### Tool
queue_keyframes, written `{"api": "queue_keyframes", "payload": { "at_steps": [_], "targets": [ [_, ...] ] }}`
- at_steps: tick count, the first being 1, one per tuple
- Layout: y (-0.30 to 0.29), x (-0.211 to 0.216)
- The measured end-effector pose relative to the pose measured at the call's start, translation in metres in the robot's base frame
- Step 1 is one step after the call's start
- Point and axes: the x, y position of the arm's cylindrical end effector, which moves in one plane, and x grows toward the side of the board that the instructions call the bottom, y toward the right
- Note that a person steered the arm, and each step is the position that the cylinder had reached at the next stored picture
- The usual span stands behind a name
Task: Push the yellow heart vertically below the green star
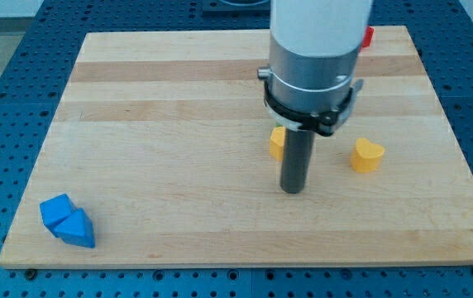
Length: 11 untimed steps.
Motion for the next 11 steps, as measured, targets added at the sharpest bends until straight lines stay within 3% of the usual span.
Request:
{"api": "queue_keyframes", "payload": {
  "at_steps": [1, 2, 3, 5, 6, 7, 9, 11],
  "targets": [
    [0.077, 0.008],
    [0.121, -0.019],
    [0.117, -0.046],
    [0.075, -0.038],
    [0.115, -0.063],
    [0.112, -0.091],
    [0.045, -0.029],
    [0.047, -0.023]
  ]
}}
